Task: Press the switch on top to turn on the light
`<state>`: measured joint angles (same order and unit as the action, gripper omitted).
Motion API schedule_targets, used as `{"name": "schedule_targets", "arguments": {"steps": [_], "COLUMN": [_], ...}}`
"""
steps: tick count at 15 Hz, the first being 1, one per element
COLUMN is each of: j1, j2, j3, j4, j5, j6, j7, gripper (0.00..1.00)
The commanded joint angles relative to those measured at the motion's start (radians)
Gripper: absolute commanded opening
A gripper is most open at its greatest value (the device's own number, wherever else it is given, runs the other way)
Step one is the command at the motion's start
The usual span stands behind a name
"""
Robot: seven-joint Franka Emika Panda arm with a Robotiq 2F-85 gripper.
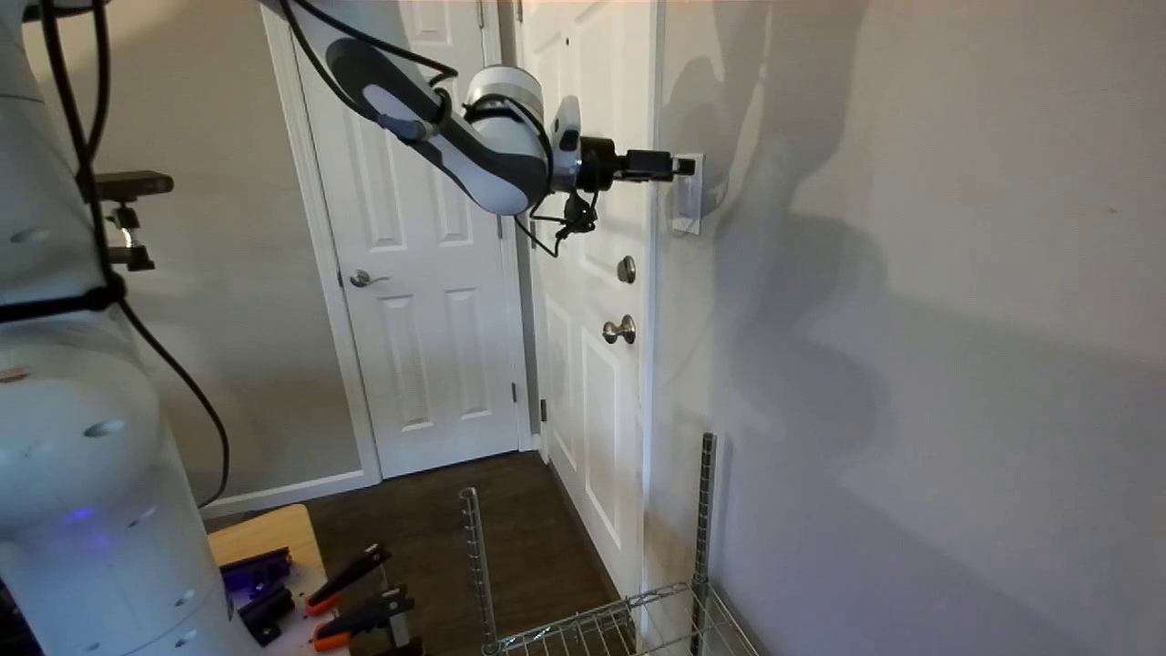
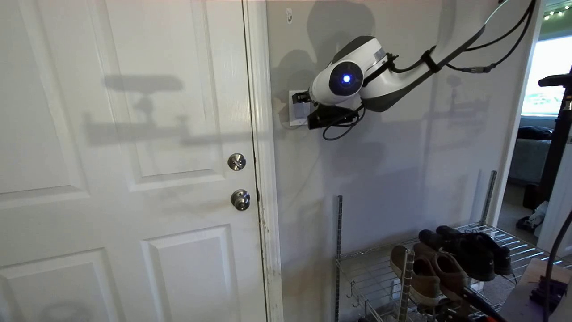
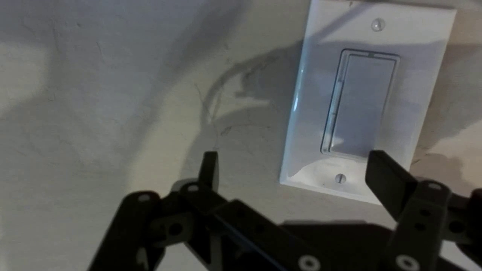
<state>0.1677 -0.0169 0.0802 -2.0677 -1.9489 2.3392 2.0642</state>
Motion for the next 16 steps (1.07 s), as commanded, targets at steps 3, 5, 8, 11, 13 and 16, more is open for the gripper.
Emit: {"name": "schedule_targets", "arguments": {"steps": [3,5,8,11,13,16], "j1": [-0.035,-0.042,-0.048,-0.052,-0.054,-0.052], "j2": [0.028,0.034,0.045,0.048,0.050,0.045], "j3": [0.004,0.002,0.000,-0.001,-0.002,0.001], "j4": [0.042,0.052,0.065,0.062,0.058,0.063], "j5": [-0.023,-0.015,-0.020,-0.021,-0.018,-0.026], "j6": [0.036,0.043,0.052,0.053,0.053,0.057], "j7": [0.006,-0.006,-0.007,0.003,0.000,0.003], "gripper": [1.00,1.00,1.00,1.00,1.00,1.00]}}
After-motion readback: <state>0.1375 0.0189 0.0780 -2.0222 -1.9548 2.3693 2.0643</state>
